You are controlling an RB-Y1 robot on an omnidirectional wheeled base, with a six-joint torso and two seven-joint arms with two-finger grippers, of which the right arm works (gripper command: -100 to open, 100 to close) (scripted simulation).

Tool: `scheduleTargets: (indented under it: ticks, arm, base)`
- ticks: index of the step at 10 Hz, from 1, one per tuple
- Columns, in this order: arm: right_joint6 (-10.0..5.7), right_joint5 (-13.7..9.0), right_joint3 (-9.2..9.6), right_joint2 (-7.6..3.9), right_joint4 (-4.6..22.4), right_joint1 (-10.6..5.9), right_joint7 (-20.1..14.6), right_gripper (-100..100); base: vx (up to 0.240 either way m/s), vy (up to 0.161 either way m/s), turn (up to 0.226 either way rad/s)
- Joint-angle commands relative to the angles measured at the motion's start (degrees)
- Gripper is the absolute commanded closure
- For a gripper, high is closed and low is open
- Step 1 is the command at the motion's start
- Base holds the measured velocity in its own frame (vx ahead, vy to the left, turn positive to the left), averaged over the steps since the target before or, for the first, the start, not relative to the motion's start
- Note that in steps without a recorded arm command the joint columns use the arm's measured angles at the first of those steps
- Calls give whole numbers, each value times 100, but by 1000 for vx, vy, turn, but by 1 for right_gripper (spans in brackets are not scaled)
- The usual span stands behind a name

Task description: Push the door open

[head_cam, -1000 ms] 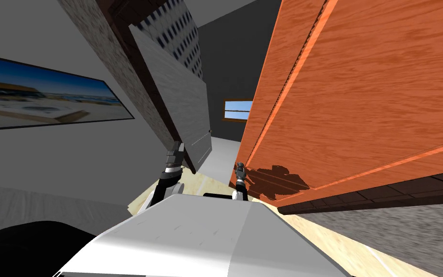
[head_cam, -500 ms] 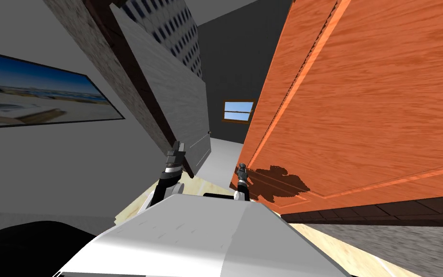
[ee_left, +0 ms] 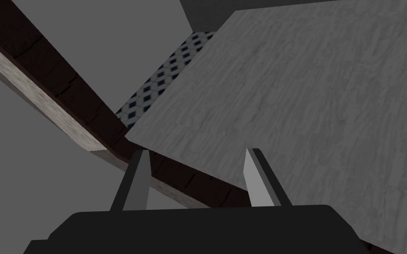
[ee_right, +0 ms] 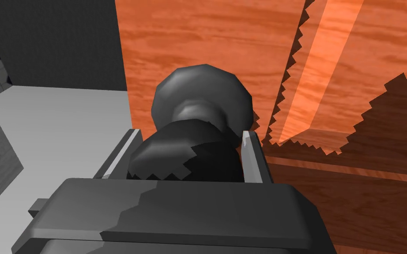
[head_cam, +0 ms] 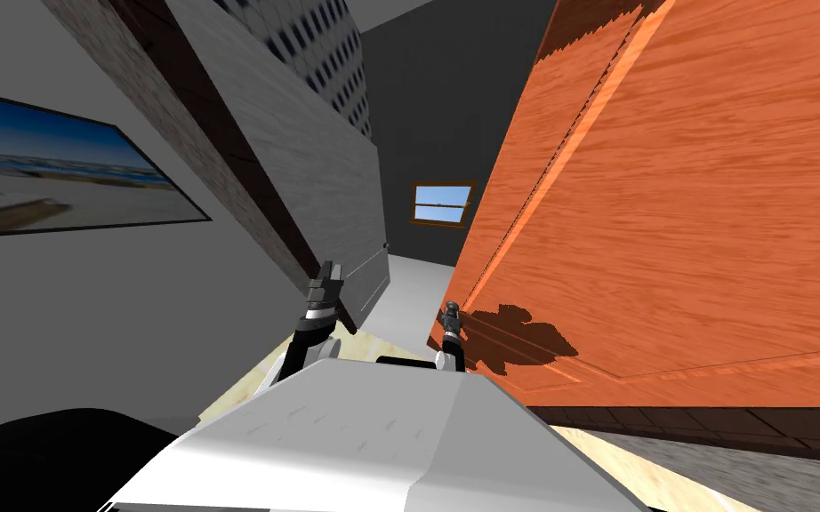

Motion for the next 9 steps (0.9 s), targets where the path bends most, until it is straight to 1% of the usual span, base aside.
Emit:
scheduleTargets:
  ticks: [1,4,5,6,8,9]
  arm:
    - [-2,-88,-165,-96,-114,48,70,100]
    - [-19,-173,-298,-134,-107,35,98,100]
    - [-19,-173,-298,-134,-107,35,98,100]
    - [-33,-239,-401,-148,-101,25,120,100]
    - [-42,-284,-471,-152,-97,18,135,100]
    - [-51,-328,-540,-148,-93,11,150,100]
  base:
    - [127,9,-46]
    - [156,2,-61]
    - [91,4,9]
    - [142,8,-74]
    - [142,20,-50]
    - [125,13,-54]
